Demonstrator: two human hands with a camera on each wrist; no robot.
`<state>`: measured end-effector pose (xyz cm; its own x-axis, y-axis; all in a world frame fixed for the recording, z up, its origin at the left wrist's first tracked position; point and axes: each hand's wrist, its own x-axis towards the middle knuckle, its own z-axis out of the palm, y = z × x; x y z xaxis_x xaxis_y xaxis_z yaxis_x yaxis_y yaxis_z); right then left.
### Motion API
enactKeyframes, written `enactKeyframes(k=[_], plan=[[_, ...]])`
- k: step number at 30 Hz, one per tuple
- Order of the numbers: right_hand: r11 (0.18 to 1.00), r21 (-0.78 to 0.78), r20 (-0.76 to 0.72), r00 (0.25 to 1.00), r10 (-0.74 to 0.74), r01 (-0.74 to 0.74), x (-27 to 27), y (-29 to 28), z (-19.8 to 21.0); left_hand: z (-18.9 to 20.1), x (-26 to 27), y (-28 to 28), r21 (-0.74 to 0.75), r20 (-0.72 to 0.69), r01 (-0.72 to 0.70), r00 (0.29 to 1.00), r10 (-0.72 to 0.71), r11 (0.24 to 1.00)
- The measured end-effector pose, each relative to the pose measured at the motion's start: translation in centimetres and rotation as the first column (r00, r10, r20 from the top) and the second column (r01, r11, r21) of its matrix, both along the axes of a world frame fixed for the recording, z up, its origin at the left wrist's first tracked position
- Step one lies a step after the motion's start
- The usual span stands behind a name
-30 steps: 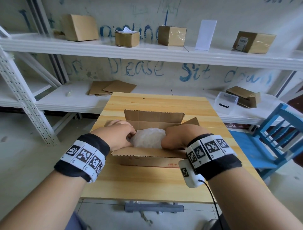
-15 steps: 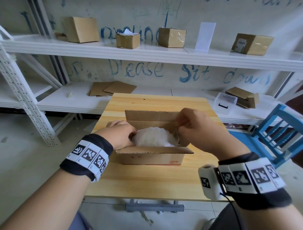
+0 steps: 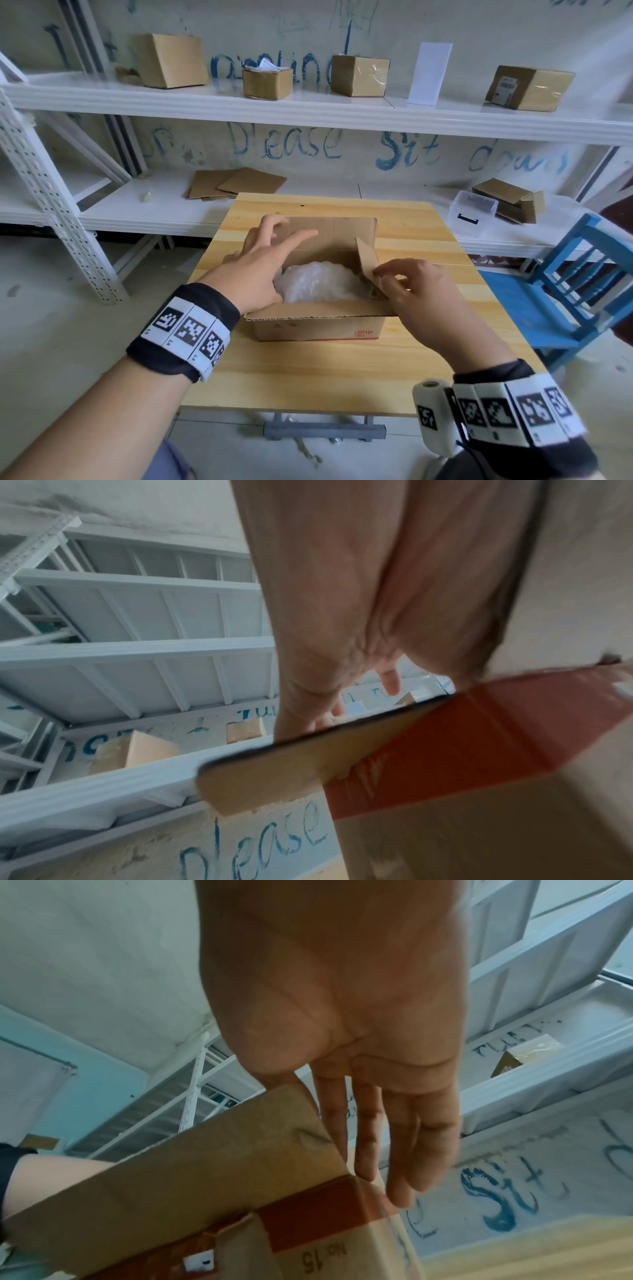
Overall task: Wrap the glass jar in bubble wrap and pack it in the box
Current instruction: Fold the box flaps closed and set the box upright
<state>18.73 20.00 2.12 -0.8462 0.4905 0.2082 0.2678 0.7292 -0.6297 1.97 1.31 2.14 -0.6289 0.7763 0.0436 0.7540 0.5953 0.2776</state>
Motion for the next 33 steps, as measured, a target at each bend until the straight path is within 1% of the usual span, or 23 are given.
enactKeyframes(k=[2, 5, 9, 14, 16, 18, 19, 20, 21, 22, 23, 24, 25, 26, 28, 29, 31, 33], plan=[[1.0, -0.029, 0.024, 1.0, 0.01, -0.009, -0.2, 0.1, 0.0, 0.2, 0.0, 0.2, -0.049, -0.002, 0.004, 1.0, -0.004, 0.999], [0.997, -0.056, 0.042, 0.997, 0.058, -0.056, -0.3, 0.4, -0.4, 0.3, -0.3, 0.4, -0.114, 0.064, 0.002, 0.998, 0.005, 0.993], [0.991, -0.082, 0.061, 0.992, 0.114, -0.109, -0.2, 0.7, -0.7, 0.4, -0.4, -0.2, -0.16, 0.107, -0.064, 0.991, 0.082, 0.985], [0.979, -0.088, 0.161, 0.968, 0.193, -0.181, 0.1, 0.6, -0.1, 0.1, -0.5, -1.5, -0.11, 0.106, -0.192, 0.973, 0.204, 0.975], [0.97, -0.097, 0.168, 0.956, 0.239, -0.225, 0.2, 0.4, -0.1, 0.2, -0.4, -1.9, -0.026, 0.132, -0.254, 0.958, 0.255, 0.967], [0.962, -0.111, 0.159, 0.951, 0.263, -0.248, 0.5, 0.2, -0.1, 0.2, -0.3, -2.3, 0.155, 0.201, -0.335, 0.932, 0.303, 0.929], [0.959, -0.128, 0.153, 0.95, 0.271, -0.253, 0.6, 0.1, -0.2, 0.1, -0.4, -2.5, 0.269, 0.245, -0.383, 0.915, 0.322, 0.884], [0.957, -0.142, 0.147, 0.951, 0.274, -0.254, 0.7, 0.0, -0.3, 0.1, -0.3, -2.6, 0.367, 0.294, -0.444, 0.889, 0.351, 0.817], [0.958, -0.142, 0.148, 0.951, 0.271, -0.25, 0.7, 0.0, -0.3, 0.1, 0.0, -2.7, 0.437, 0.332, -0.506, 0.859, 0.39, 0.744], [0.959, -0.138, 0.151, 0.951, 0.268, -0.248, 0.8, 0.0, -0.4, 0.3, 0.4, -2.7, 0.479, 0.338, -0.546, 0.838, 0.429, 0.688], [0.96, -0.135, 0.152, 0.952, 0.266, -0.247, 0.8, 0.0, -0.4, 0.4, 0.9, -2.6, 0.508, 0.312, -0.551, 0.834, 0.454, 0.663], [0.962, -0.133, 0.155, 0.953, 0.26, -0.24, 0.8, 0.1, -0.4, 0.5, 1.4, -2.5, 0.523, 0.279, -0.525, 0.85, 0.447, 0.671], [0.963, -0.131, 0.158, 0.954, 0.254, -0.234, 0.7, 0.1, -0.3, 0.5, 1.7, -2.4, 0.521, 0.258, -0.477, 0.879, 0.402, 0.708], [0.964, -0.129, 0.158, 0.955, 0.252, -0.233, 0.7, 0.1, -0.3, 0.6, 2.1, -2.4, 0.495, 0.244, -0.417, 0.909, 0.339, 0.762], [0.961, -0.122, 0.152, 0.953, 0.263, -0.247, 0.6, 0.1, -0.3, 0.5, 2.3, -2.6, 0.371, 0.206, -0.286, 0.953, 0.222, 0.883], [0.957, -0.131, 0.15, 0.948, 0.279, -0.261, 0.5, 0.0, -0.3, 0.4, 2.3, -2.8, 0.285, 0.215, -0.224, 0.962, 0.165, 0.932], [0.942, -0.162, 0.15, 0.936, 0.319, -0.296, 0.6, -0.2, -0.3, 0.2, 1.9, -3.4, 0.125, 0.313, -0.097, 0.948, 0.053, 0.987], [0.928, -0.167, 0.152, 0.922, 0.357, -0.332, 0.6, -0.1, -0.3, -0.1, 1.8, -3.9, 0.036, 0.445, 0.029, 0.895, -0.042, 0.999]])
